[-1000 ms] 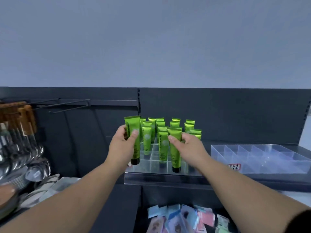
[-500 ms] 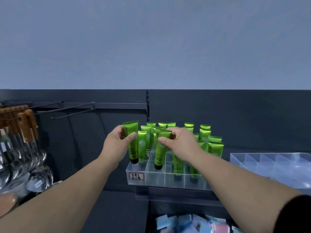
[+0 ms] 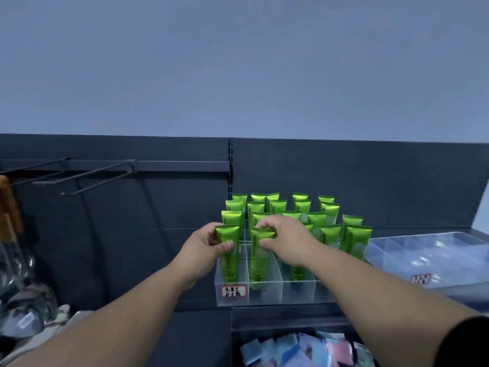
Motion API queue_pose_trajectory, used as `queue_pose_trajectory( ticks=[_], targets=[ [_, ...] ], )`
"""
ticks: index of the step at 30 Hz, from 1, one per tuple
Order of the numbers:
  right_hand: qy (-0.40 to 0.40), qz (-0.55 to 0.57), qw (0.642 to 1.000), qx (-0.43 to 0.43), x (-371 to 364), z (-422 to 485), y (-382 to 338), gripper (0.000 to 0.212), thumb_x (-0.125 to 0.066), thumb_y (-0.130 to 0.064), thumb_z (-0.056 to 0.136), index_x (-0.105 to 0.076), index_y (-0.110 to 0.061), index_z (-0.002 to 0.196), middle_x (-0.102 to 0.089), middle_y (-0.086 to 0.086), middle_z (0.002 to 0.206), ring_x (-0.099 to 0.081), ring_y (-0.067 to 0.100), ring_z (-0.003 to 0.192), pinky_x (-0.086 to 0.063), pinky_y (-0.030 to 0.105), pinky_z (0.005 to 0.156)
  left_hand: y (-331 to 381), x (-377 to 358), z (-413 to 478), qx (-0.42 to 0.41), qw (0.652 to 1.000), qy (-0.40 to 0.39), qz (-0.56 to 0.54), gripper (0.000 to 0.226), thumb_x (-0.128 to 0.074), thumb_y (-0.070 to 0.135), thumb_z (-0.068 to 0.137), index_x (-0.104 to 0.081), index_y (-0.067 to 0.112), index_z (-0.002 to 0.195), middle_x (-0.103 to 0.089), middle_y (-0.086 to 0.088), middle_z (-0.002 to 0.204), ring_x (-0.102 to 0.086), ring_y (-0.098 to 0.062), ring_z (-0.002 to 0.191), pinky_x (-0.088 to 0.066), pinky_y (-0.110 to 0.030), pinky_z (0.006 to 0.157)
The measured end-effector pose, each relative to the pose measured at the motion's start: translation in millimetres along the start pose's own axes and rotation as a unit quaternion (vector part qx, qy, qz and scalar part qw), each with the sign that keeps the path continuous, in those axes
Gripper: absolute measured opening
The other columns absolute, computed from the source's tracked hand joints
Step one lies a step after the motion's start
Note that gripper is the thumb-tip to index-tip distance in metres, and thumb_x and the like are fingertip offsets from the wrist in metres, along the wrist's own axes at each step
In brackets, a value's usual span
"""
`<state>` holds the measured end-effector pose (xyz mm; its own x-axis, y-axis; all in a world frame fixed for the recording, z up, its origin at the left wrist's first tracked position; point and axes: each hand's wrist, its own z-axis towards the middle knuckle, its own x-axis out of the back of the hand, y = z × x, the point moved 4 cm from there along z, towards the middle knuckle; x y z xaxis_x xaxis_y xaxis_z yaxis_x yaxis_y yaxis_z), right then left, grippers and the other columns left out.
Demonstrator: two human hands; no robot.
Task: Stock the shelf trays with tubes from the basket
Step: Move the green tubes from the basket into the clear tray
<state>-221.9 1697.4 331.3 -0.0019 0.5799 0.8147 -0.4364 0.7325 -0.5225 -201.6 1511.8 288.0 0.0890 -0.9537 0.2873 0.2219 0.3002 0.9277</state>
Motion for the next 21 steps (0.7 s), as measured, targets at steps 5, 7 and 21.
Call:
queue_pose_trajectory(
  ticks=[5,7,21],
  targets=[
    [-0.006,-0.015,1.000,-0.015,-3.7,0.7,-5.7,0.025,-0.061,-0.015,0.093,-0.058,-0.027,0.115,-0.053,-0.002,0.132,-0.053,0.007,0.059,-0.051,0.024,0.057,-4.9,-2.8,1.7,-0.008,1.000,-0.017,-0.025,0.022,-0.063,0.003,0.089,-0.063,0.016,0.107,-0.072,-0.007,0.101,-0.067,-0.018,0.095,-0.052,-0.017,0.076],
    [-0.010,-0.015,1.000,-0.023,-4.3,1.0,-7.5,0.024,-0.060,-0.012,0.093,-0.058,-0.029,0.111,-0.056,-0.002,0.128,-0.055,0.009,0.061,-0.055,0.028,0.060,-5.7,-3.8,3.0,-0.011,0.999,-0.024,-0.029,0.022,-0.063,0.004,0.089,-0.063,0.017,0.107,-0.072,-0.008,0.102,-0.067,-0.021,0.096,-0.054,-0.023,0.081],
    [0.030,-0.016,0.999,-0.036,-0.7,-9.4,-8.7,0.034,-0.063,-0.017,0.091,-0.058,-0.027,0.123,-0.057,-0.006,0.103,-0.055,0.009,0.083,-0.044,0.018,0.076,-10.0,-2.8,2.9,-0.018,0.999,-0.012,-0.024,0.028,-0.061,0.009,0.091,-0.057,0.023,0.115,-0.071,0.000,0.101,-0.067,-0.011,0.094,-0.051,-0.020,0.079]
  ],
)
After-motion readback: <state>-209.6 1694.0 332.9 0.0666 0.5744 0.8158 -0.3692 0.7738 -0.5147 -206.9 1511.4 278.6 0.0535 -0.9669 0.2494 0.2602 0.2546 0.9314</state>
